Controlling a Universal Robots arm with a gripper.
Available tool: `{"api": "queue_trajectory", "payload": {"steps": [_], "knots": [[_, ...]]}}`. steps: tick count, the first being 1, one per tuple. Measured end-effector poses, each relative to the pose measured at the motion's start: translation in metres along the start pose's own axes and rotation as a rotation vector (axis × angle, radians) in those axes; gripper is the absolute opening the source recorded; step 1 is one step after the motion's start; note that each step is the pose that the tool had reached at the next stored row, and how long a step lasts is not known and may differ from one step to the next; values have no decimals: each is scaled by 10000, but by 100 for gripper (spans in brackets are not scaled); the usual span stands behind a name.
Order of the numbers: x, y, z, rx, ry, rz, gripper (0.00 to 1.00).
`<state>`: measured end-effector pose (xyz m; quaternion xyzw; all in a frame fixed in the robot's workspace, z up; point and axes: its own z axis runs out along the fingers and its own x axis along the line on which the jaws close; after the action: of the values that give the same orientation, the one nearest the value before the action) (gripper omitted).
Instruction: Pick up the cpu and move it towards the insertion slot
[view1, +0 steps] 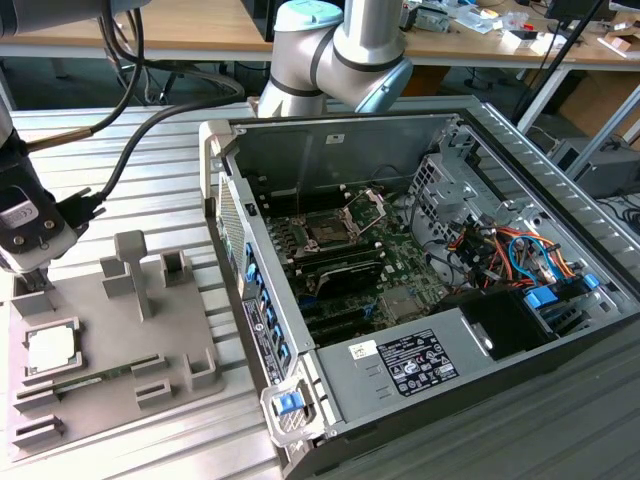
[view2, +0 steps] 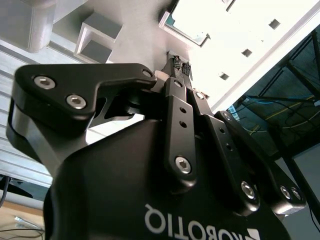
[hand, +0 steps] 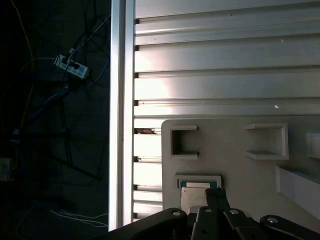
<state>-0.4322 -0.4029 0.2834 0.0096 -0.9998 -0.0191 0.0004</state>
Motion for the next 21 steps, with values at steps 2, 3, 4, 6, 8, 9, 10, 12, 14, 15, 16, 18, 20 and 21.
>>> {"api": "queue_trajectory", "payload": {"steps": [2,3,4,6,8,9,10,12,14,15,16,18,20,21], "knots": [[1,0,4,0,-1,0,11],[2,0,6,0,0,-1,11],[3,0,9,0,0,0,11],[4,0,12,0,0,0,11],[5,-1,16,0,0,0,11],[6,-1,18,0,0,0,11],[7,-1,21,0,0,0,11],[8,-1,25,0,0,0,11],[10,-1,29,0,0,0,11],[11,-1,31,0,0,0,11],[11,-1,33,0,-1,0,11],[12,-1,37,0,0,0,11],[13,-1,41,0,0,0,11],[14,-1,42,0,0,0,11]]}}
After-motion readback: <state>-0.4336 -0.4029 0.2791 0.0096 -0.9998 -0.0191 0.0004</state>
